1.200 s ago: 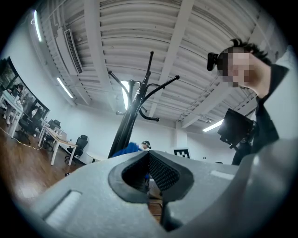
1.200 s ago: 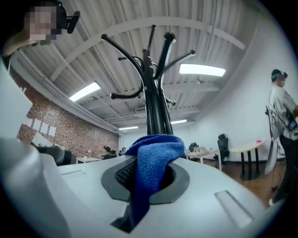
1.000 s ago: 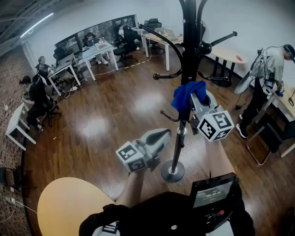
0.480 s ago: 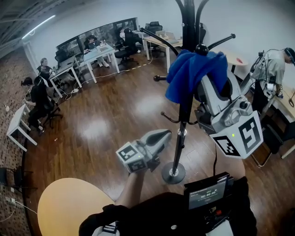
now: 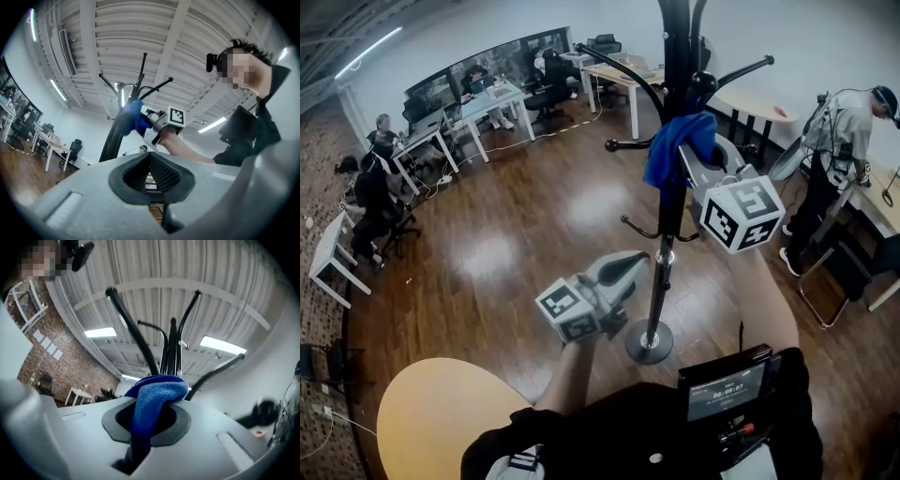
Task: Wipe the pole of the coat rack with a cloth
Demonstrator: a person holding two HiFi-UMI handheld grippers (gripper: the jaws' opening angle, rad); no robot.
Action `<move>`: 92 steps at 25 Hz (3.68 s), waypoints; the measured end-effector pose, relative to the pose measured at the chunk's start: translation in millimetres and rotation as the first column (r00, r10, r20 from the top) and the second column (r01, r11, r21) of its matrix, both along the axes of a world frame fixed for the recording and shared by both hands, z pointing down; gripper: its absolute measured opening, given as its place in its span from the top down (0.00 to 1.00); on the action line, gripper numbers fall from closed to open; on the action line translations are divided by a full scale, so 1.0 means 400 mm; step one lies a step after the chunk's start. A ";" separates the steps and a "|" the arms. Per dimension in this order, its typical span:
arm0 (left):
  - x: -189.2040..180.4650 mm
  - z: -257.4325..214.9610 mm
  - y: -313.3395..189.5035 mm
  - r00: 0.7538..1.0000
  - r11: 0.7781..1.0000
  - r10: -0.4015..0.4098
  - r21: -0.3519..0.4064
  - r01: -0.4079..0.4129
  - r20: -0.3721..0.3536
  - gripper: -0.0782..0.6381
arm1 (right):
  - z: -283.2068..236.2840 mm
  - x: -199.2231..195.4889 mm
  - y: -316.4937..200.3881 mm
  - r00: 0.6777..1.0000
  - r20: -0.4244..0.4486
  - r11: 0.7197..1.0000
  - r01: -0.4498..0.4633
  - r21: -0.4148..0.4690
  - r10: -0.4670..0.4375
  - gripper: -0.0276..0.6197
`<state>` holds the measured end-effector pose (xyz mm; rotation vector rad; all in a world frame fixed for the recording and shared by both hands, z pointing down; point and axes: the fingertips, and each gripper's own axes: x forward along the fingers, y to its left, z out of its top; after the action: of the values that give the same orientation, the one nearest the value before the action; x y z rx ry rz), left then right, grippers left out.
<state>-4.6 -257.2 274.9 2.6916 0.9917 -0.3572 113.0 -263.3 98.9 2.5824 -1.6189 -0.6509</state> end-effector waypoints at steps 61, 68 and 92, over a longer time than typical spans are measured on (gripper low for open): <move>-0.017 0.023 -0.034 0.999 0.999 -0.051 0.010 0.051 0.003 0.89 | -0.240 -0.289 0.135 0.957 -0.288 0.948 0.121 0.294 -0.033 0.93; -0.010 0.025 -0.021 0.999 0.999 -0.037 0.020 0.037 0.002 0.89 | -0.069 -0.030 0.024 0.997 -0.040 0.992 -0.055 0.118 0.060 0.93; -0.003 0.039 -0.007 0.999 0.998 -0.038 0.043 0.037 0.034 0.89 | 0.837 0.049 0.006 0.830 0.540 0.929 0.077 -0.362 0.142 0.93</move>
<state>-5.7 -259.9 290.4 2.7474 0.9507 -0.2984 132.8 -260.8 433.8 2.6204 -1.6001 0.4442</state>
